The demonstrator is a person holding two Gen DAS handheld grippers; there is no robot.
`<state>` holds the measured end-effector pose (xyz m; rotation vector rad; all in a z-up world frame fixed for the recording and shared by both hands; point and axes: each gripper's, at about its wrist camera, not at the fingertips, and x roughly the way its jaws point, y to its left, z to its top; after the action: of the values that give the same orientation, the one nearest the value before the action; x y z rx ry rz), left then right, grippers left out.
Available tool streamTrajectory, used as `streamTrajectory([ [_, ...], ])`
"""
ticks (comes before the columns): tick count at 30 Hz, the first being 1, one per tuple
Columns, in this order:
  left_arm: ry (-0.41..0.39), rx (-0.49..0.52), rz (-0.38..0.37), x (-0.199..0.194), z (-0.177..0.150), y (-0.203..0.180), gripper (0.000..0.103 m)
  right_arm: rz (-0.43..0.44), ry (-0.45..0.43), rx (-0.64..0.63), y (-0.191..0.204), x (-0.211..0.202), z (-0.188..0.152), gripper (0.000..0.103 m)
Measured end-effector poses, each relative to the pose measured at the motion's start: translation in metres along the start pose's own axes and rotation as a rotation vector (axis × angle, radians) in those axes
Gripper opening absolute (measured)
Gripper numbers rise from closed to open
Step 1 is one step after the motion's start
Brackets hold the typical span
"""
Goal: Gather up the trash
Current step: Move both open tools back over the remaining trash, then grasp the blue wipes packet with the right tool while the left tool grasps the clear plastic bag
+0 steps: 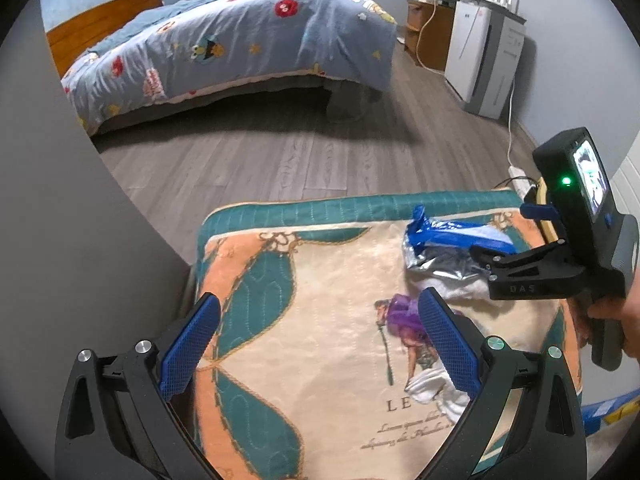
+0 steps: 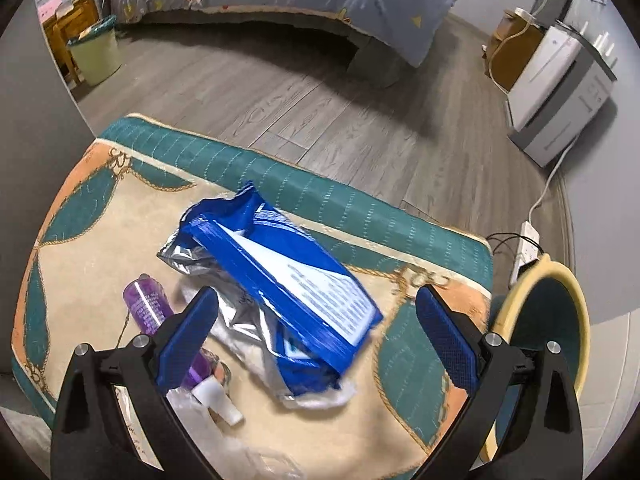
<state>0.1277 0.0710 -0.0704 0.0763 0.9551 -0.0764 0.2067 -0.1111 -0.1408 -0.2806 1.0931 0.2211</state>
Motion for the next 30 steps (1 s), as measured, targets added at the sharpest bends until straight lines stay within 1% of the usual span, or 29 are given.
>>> streamTrajectory([
  [3,0.012,-0.013,-0.007,0.004,-0.003,0.005,0.098,0.0,0.002,-0.042,0.012,0.006,0.003,0.097],
  [6,0.022,-0.03,-0.02,0.005,-0.004,0.009,0.098,-0.025,0.024,-0.088,0.023,0.017,0.004,0.092],
  [9,0.028,-0.042,-0.034,0.006,-0.004,0.011,0.098,-0.057,0.061,-0.121,0.028,0.028,0.001,0.078],
  [10,0.028,-0.043,-0.034,0.006,-0.004,0.012,0.098,-0.063,0.073,-0.127,0.028,0.031,-0.001,0.07],
  [12,0.027,-0.045,-0.039,0.006,-0.004,0.012,0.098,-0.065,0.075,-0.132,0.027,0.031,-0.002,0.068],
  [15,0.02,-0.042,-0.045,0.006,-0.004,0.01,0.098,-0.032,0.074,-0.097,0.02,0.026,-0.002,0.059],
  [17,0.017,-0.031,-0.038,0.007,-0.003,0.008,0.098,-0.006,0.065,-0.068,0.013,0.02,-0.002,0.058],
  [23,0.019,-0.031,-0.04,0.009,-0.002,0.001,0.098,0.028,0.022,-0.024,-0.005,-0.006,-0.003,0.056],
  [27,0.037,-0.028,-0.064,0.013,-0.006,-0.011,0.098,0.051,0.009,0.027,-0.023,-0.024,-0.01,0.056],
  [30,0.061,0.001,-0.088,0.019,-0.013,-0.027,0.098,0.053,0.003,0.054,-0.038,-0.036,-0.017,0.056],
])
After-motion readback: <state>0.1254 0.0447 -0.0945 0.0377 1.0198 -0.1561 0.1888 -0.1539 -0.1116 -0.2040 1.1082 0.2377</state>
